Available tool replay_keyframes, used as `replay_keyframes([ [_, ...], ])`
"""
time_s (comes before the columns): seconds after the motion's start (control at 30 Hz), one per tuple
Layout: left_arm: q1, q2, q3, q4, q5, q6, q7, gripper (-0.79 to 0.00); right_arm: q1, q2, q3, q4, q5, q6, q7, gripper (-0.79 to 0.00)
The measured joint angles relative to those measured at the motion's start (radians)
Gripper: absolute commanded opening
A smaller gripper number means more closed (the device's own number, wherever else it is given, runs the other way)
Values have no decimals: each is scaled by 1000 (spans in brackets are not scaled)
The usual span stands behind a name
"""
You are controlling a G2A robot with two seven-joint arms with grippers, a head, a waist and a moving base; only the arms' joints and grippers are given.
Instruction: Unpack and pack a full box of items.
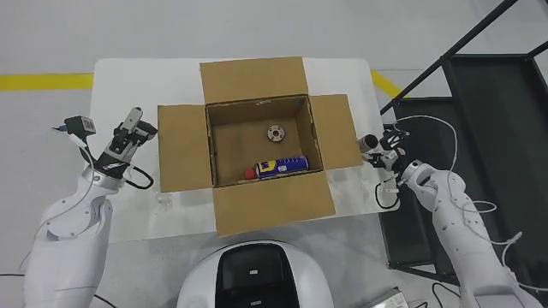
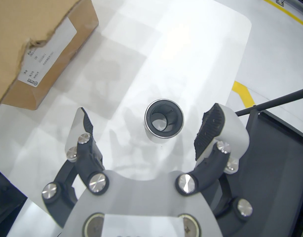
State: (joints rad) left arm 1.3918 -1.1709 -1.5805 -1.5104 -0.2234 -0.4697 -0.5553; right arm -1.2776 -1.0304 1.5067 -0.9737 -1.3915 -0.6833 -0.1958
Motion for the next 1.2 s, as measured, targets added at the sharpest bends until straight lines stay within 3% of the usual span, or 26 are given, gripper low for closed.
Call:
replay_keyframes([
  [0.33, 0, 0, 0, 0, 0, 0, 0, 0, 81, -14, -70, 137, -33, 40, -17, 0],
  [0.43, 0, 0, 0, 0, 0, 0, 0, 0, 103, -19, -86, 171, -29, 30, -26, -271],
  [0.47, 0, 0, 0, 0, 0, 0, 0, 0, 108, -20, -91, 180, -28, 29, -30, -508],
  [0.53, 0, 0, 0, 0, 0, 0, 0, 0, 120, -23, -100, 199, -22, 26, -40, -736],
  [0.57, 0, 0, 0, 0, 0, 0, 0, 0, 125, -24, -103, 207, -18, 26, -45, -785],
  [0.97, 0, 0, 0, 0, 0, 0, 0, 0, 145, -25, -118, 252, -4, 14, -88, -785],
  [1.2, 0, 0, 0, 0, 0, 0, 0, 0, 112, -4, -77, 182, -13, -4, -148, -785],
])
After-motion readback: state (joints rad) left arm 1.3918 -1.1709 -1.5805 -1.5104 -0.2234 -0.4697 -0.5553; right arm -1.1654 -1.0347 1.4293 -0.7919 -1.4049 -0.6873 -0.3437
